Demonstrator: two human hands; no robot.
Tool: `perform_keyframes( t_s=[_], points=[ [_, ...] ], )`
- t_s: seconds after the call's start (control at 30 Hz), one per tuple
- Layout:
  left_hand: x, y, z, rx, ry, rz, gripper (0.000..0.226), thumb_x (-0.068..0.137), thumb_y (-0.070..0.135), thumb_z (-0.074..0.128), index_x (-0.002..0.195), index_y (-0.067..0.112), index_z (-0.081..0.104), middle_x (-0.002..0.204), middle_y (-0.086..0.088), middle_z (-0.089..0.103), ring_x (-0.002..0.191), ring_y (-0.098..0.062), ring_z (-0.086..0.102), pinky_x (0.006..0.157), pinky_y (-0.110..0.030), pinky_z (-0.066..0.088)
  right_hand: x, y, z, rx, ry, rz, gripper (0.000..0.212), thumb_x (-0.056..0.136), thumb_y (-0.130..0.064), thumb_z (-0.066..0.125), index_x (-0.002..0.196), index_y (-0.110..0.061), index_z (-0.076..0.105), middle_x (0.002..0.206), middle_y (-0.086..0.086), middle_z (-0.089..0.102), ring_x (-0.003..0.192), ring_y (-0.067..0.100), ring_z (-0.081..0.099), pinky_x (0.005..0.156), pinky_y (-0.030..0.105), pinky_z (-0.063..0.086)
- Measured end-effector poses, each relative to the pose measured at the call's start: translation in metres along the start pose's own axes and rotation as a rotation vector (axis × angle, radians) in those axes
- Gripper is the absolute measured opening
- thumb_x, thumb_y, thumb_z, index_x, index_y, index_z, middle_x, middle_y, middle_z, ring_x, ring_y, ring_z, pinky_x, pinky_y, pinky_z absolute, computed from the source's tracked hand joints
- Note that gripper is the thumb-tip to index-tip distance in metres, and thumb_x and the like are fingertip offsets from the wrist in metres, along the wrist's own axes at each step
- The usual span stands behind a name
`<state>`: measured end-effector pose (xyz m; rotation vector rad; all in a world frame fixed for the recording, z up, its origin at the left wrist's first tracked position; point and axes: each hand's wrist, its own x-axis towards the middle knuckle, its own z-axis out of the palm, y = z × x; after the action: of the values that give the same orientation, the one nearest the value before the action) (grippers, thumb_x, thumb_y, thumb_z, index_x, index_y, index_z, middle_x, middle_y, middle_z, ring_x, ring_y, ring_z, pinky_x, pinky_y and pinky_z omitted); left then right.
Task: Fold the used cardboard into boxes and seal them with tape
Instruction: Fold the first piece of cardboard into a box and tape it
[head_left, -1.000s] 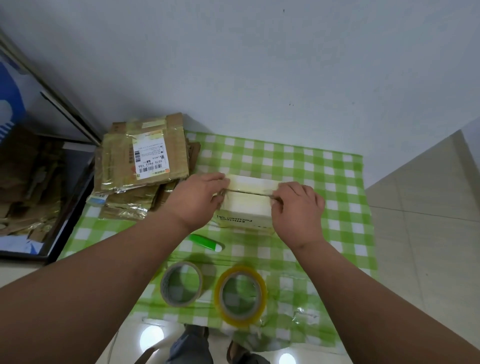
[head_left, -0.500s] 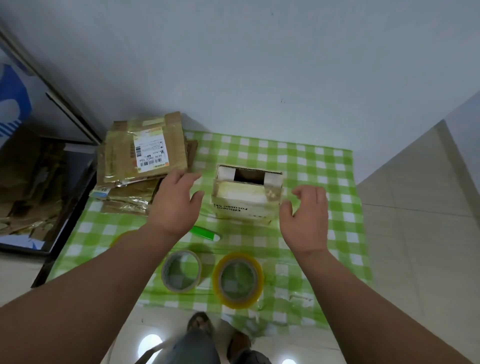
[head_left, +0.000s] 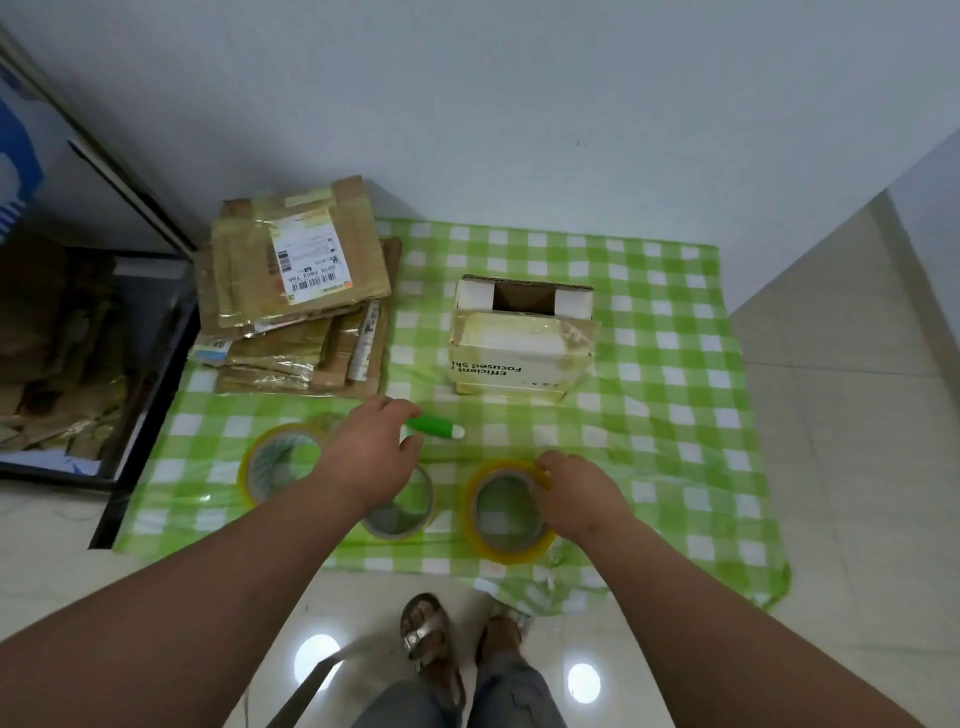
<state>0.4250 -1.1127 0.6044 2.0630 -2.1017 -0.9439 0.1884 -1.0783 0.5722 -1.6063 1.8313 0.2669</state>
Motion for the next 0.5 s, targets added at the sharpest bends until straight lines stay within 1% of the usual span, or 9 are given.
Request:
perform_keyframes(
  t_s=[0.1,0.17,0.23,0.3,0.33,0.37,0.4,0.47,0.5],
  points=[
    [-0.003,0.003,-0.004,0.014,-0.043,-0.002,0.042,0.097,0.027,0.057,0.138,0.019,0.052,0.134,-0.006,0.051,0.122,-0.024,0.05,0.099,-0.034,0.042,-0.006,-0.003,-0.005,-0.04,0.051,-0.038,0.034,0.097,-0.038,0.049,0.127,-0.022,0.055,0.123,0.007,0.056,0.111,0.029,0.058,0.086,0.036,0.048],
    [-0.005,0.009,-0.006,-0.005,-0.099,0.013,0.047,0.096,0.032,0.06,0.141,0.021,0.05,0.138,-0.005,0.049,0.125,-0.022,0.05,0.1,-0.031,0.041,-0.014,-0.005,-0.008,-0.042,0.1,-0.109,0.036,0.096,-0.039,0.052,0.128,-0.025,0.054,0.123,0.002,0.053,0.108,0.027,0.059,0.083,0.035,0.048],
    [-0.007,0.016,-0.009,-0.121,-0.191,0.02,0.061,0.09,0.039,0.068,0.145,0.025,0.045,0.145,-0.001,0.044,0.129,-0.019,0.047,0.105,-0.031,0.041,-0.022,-0.009,-0.012,-0.045,0.144,-0.213,0.038,0.094,-0.039,0.054,0.13,-0.027,0.054,0.125,-0.001,0.05,0.106,0.026,0.059,0.081,0.034,0.047],
    [-0.01,0.027,-0.013,-0.278,-0.322,0.002,0.08,0.081,0.04,0.078,0.149,0.028,0.037,0.148,0.002,0.04,0.129,-0.017,0.048,0.104,-0.033,0.043,-0.029,-0.017,-0.019,-0.017,0.224,-0.318,0.035,0.092,-0.037,0.057,0.126,-0.027,0.058,0.122,-0.001,0.052,0.102,0.026,0.061,0.08,0.035,0.049],
    [-0.012,0.033,-0.015,-0.312,-0.382,-0.006,0.085,0.079,0.038,0.08,0.15,0.028,0.035,0.146,0.002,0.043,0.124,-0.017,0.051,0.101,-0.033,0.046,-0.032,-0.022,-0.023,0.01,0.274,-0.358,0.034,0.091,-0.036,0.059,0.123,-0.027,0.062,0.12,-0.001,0.054,0.099,0.026,0.062,0.078,0.035,0.049],
    [-0.013,0.037,-0.016,-0.32,-0.422,-0.006,0.086,0.078,0.036,0.082,0.15,0.027,0.035,0.14,0.001,0.048,0.116,-0.018,0.057,0.097,-0.034,0.05,-0.034,-0.026,-0.027,0.041,0.317,-0.391,0.033,0.089,-0.034,0.061,0.121,-0.027,0.064,0.119,-0.002,0.055,0.097,0.025,0.063,0.076,0.034,0.05],
    [-0.014,0.041,-0.018,-0.328,-0.435,-0.005,0.081,0.079,0.032,0.081,0.148,0.026,0.039,0.132,0.0,0.055,0.108,-0.021,0.062,0.09,-0.036,0.053,-0.036,-0.03,-0.032,0.07,0.351,-0.413,0.033,0.087,-0.032,0.063,0.12,-0.027,0.066,0.12,-0.002,0.055,0.096,0.023,0.064,0.076,0.034,0.051],
    [-0.015,0.043,-0.024,-0.412,-0.393,-0.015,0.07,0.08,0.022,0.079,0.142,0.024,0.046,0.118,-0.004,0.06,0.099,-0.028,0.066,0.076,-0.038,0.056,-0.04,-0.035,-0.043,0.164,0.408,-0.401,0.038,0.085,-0.032,0.067,0.122,-0.028,0.065,0.123,-0.006,0.053,0.092,0.018,0.063,0.079,0.035,0.053],
    [-0.016,0.043,-0.027,-0.484,-0.373,-0.02,0.066,0.081,0.018,0.079,0.139,0.025,0.048,0.117,-0.004,0.06,0.098,-0.029,0.067,0.072,-0.038,0.057,-0.043,-0.037,-0.049,0.271,0.431,-0.361,0.045,0.083,-0.034,0.07,0.127,-0.03,0.06,0.126,-0.008,0.05,0.09,0.014,0.062,0.081,0.035,0.052]
  ],
)
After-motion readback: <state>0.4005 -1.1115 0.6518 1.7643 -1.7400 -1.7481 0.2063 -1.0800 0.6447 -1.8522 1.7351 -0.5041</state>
